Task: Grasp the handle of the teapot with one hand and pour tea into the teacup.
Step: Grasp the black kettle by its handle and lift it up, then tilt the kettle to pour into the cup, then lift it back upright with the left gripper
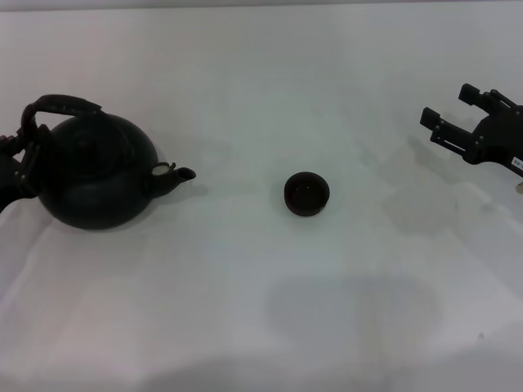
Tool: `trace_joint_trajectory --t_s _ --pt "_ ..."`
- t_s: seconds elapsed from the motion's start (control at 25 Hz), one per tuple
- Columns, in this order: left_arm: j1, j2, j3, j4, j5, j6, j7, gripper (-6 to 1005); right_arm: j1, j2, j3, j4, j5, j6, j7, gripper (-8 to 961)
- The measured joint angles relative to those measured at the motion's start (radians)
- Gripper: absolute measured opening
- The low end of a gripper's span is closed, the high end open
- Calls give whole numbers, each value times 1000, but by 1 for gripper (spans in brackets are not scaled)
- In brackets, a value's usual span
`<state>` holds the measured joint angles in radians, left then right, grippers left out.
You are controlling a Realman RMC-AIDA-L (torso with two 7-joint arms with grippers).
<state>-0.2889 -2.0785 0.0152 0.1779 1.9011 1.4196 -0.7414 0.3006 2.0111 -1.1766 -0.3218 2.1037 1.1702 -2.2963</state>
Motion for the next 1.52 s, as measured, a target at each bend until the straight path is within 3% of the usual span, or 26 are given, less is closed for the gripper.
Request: trace_joint_trajectory --t_s 0.36,0.8,1.24,1.52 --pt "-6 7 1 18 -9 8 -4 173 1 0 0 9 -2 1 0 845" --pt "-61 3 26 148 0 41 -98 162 2 0 0 10 -2 3 0 845" --pt "-128 1 85 245 0 37 -174 162 2 1 2 12 1 11 -11 844" --pt "-205 -2 183 303 -6 -44 -318 162 6 3 6 8 3 16 -12 844"
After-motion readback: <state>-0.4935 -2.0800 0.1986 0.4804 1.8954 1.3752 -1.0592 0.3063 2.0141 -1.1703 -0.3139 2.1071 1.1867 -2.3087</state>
